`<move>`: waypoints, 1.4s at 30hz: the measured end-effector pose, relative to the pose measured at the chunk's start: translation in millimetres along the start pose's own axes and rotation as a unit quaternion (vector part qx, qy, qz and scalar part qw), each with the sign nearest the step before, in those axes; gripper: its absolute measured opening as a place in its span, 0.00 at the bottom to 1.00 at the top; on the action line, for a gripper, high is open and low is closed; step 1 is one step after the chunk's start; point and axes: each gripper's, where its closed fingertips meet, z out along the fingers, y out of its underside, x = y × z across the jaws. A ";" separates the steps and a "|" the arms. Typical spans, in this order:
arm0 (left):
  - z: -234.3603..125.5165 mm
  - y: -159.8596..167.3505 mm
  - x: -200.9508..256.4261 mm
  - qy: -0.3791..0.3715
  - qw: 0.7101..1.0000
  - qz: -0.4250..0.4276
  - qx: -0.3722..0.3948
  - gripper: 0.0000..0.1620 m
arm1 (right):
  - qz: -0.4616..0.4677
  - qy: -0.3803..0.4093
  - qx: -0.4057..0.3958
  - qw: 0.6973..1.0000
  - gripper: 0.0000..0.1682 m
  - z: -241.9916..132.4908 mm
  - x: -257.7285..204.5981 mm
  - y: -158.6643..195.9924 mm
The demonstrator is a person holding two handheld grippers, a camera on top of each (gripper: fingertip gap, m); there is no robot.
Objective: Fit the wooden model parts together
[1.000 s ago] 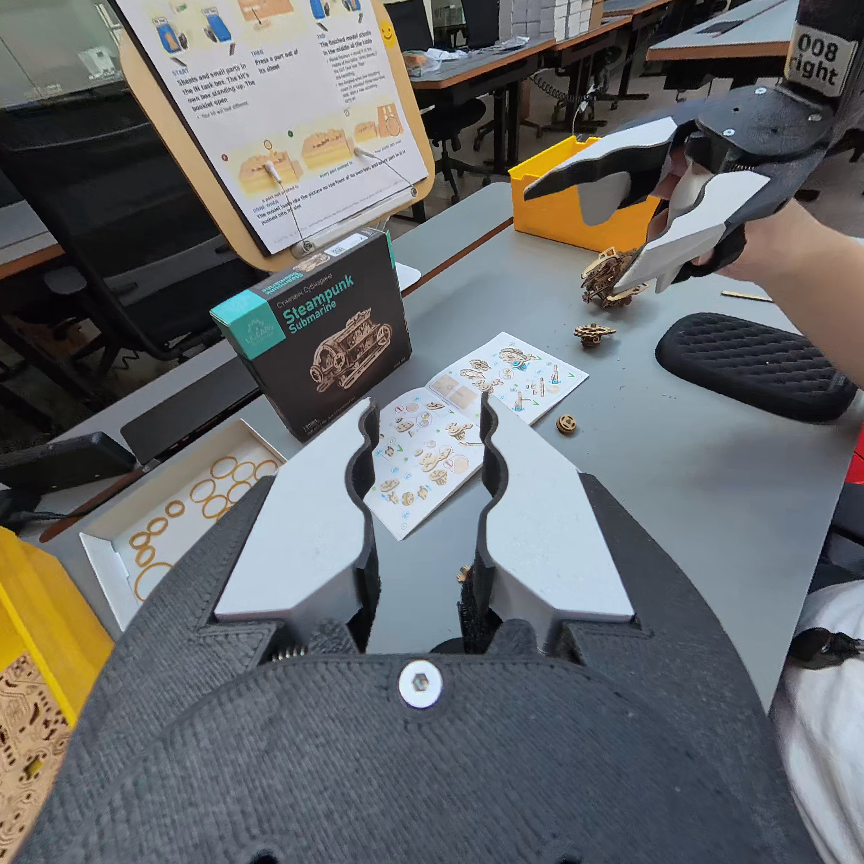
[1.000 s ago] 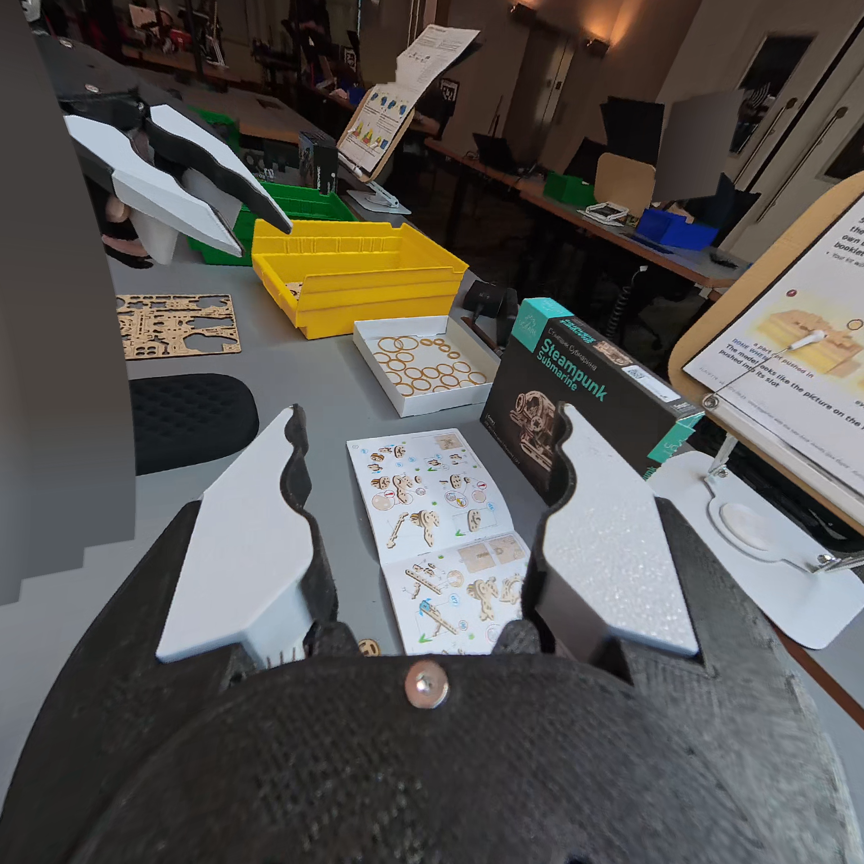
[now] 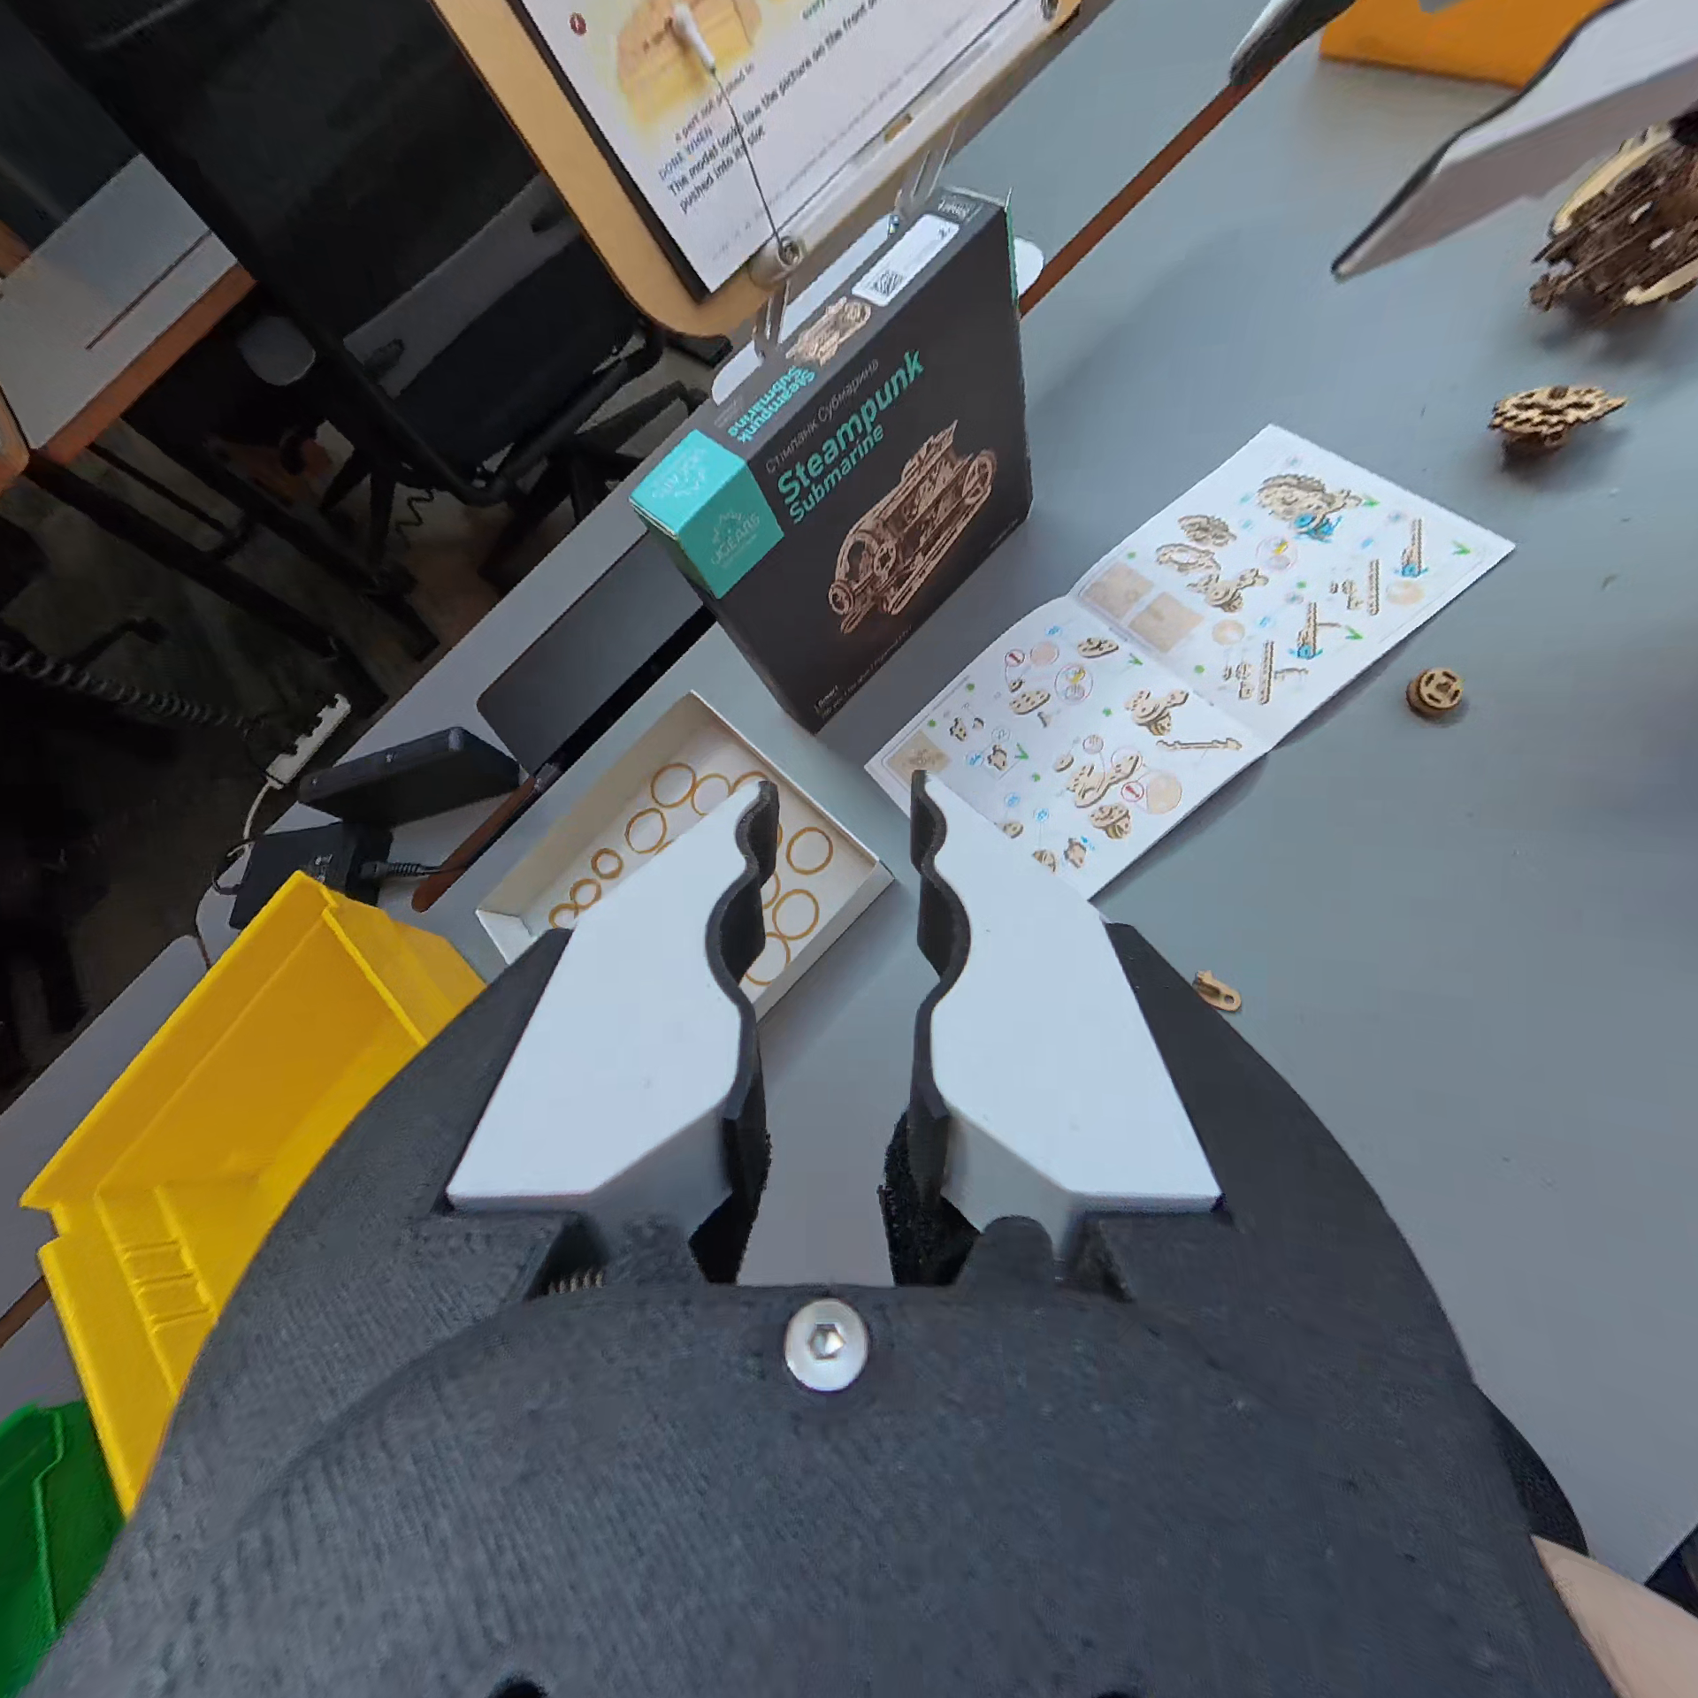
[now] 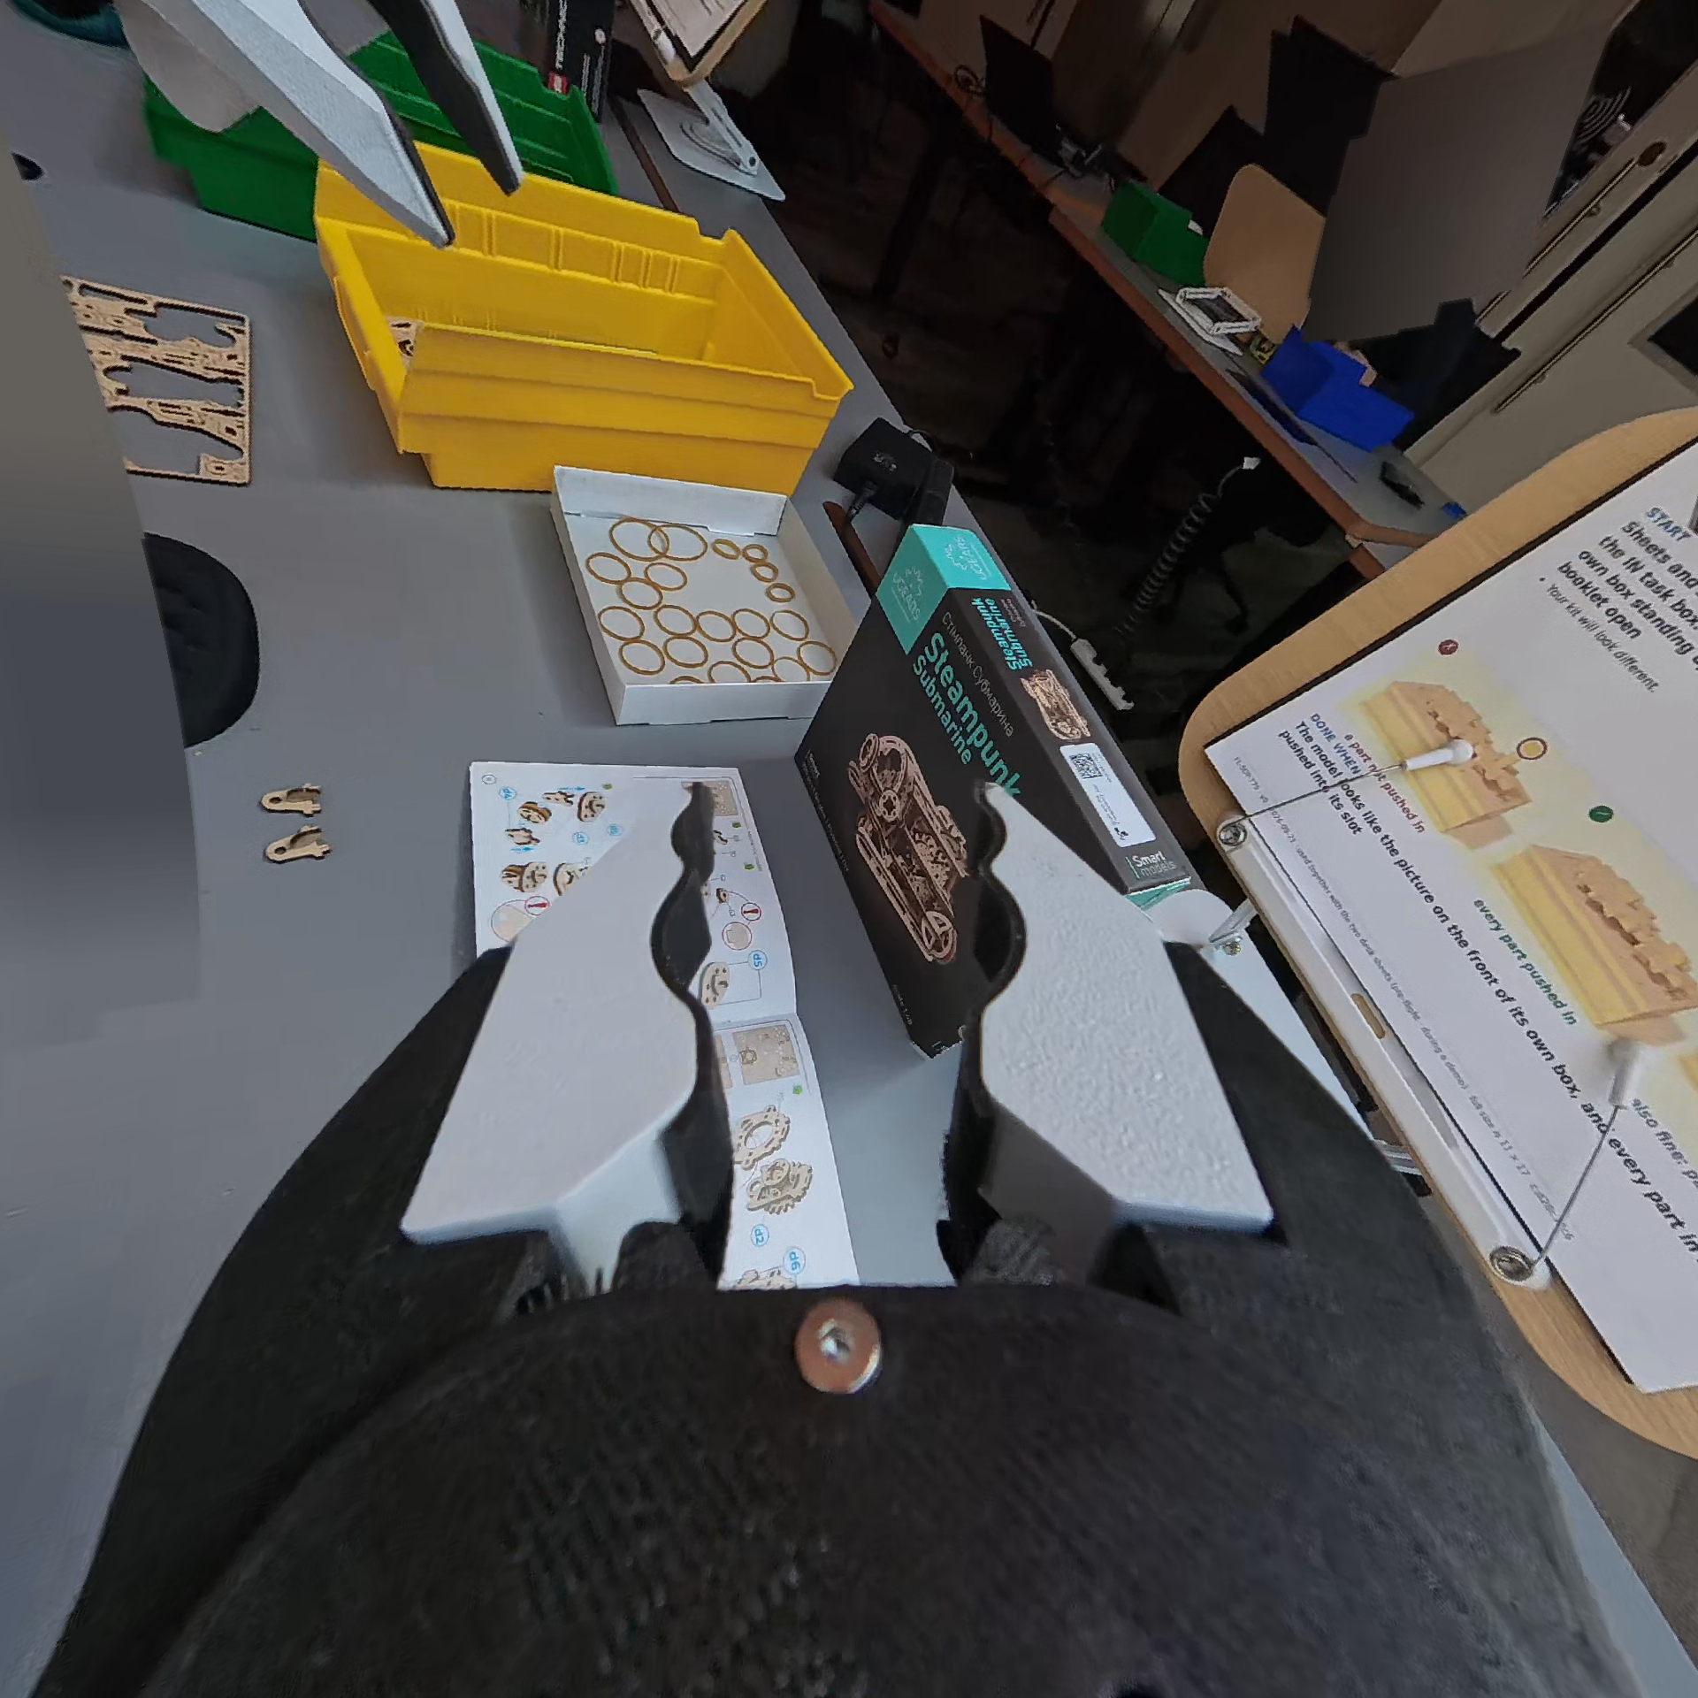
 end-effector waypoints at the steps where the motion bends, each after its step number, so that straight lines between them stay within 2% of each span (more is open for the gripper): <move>1: 3.1 6.3 0.5 -0.002 1.000 0.007 -0.020 0.14 | -0.009 0.010 0.010 1.000 0.26 0.0 3.1 -1.0; 5: 15.5 21.4 8.1 0.011 0.996 0.049 -0.069 0.08 | -0.037 0.004 0.078 0.996 0.10 -2.1 -1.0 -13.2; 8: 20.3 22.1 5.5 0.014 0.996 0.055 -0.069 0.01 | -0.009 -0.115 0.069 0.991 0.04 12.9 -40.3 -3.4; 11: 19.4 17.2 -2.8 0.013 0.998 0.034 -0.046 0.00 | 0.048 -0.263 0.047 0.963 0.04 38.9 -106.1 4.5; 13: 15.1 13.1 -11.3 0.006 1.000 0.013 -0.025 0.00 | 0.068 -0.339 0.038 0.938 0.08 54.3 -152.9 7.4; 16: 7.0 8.8 -22.4 -0.003 1.000 -0.015 0.003 0.00 | 0.100 -0.401 -0.013 0.911 0.11 74.5 -204.5 21.9; 18: 2.3 6.4 -25.5 -0.002 0.999 -0.027 0.019 0.00 | 0.099 -0.389 -0.042 0.915 0.14 92.1 -222.8 36.6; 22: -3.5 5.2 -26.7 0.002 0.999 -0.030 0.032 0.00 | 0.025 -0.329 -0.109 0.938 0.15 118.4 -241.2 67.8; 25: -4.0 2.2 -24.3 0.010 0.999 -0.029 0.040 0.00 | 0.014 -0.289 -0.109 0.951 0.15 128.0 -239.3 66.7; 30: -3.0 -0.2 -21.7 0.019 0.998 -0.026 0.046 0.00 | 0.055 -0.297 -0.118 0.946 0.14 133.6 -240.4 68.8; 42: -1.1 -1.3 -21.1 0.023 0.998 -0.023 0.048 0.00 | 0.035 -0.276 -0.144 0.950 0.07 146.4 -238.9 80.5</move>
